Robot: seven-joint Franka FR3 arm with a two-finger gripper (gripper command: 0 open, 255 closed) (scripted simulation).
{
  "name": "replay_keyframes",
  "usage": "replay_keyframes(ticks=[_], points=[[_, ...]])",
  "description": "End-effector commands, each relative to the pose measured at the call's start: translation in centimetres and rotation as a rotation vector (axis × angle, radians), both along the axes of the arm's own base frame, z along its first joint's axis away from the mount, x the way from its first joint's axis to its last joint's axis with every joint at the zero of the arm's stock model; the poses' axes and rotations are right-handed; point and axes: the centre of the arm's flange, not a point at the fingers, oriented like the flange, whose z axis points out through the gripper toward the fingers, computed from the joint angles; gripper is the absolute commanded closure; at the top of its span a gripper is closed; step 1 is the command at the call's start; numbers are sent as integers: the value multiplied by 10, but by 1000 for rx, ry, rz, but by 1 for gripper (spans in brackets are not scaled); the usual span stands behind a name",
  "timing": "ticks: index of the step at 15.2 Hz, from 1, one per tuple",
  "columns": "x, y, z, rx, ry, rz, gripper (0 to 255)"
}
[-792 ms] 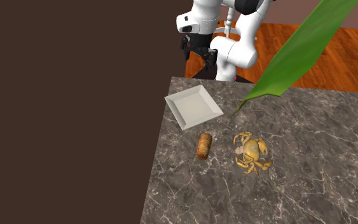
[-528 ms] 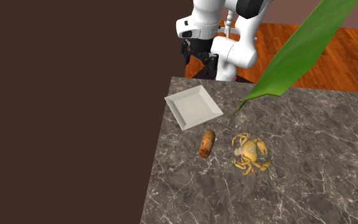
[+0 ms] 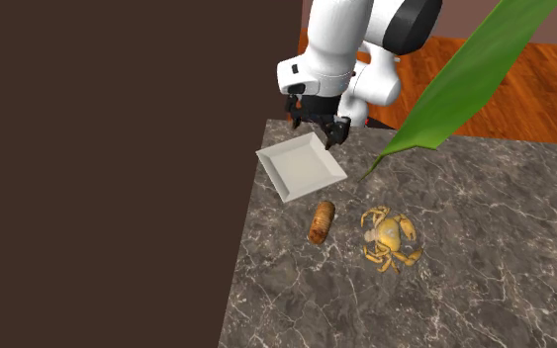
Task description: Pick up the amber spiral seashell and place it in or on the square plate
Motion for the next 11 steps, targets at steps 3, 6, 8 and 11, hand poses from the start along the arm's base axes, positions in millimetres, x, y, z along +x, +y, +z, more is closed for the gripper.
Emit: replay_keyframes(ticks=[3,6,8,11], points=[[40,37,-1,-1,12,-6,0],[70,64,-3,-3,21,-11,0],[91,82,-4,-4,27,-14,0],[121,108,-6,-5,35,-18,0]])
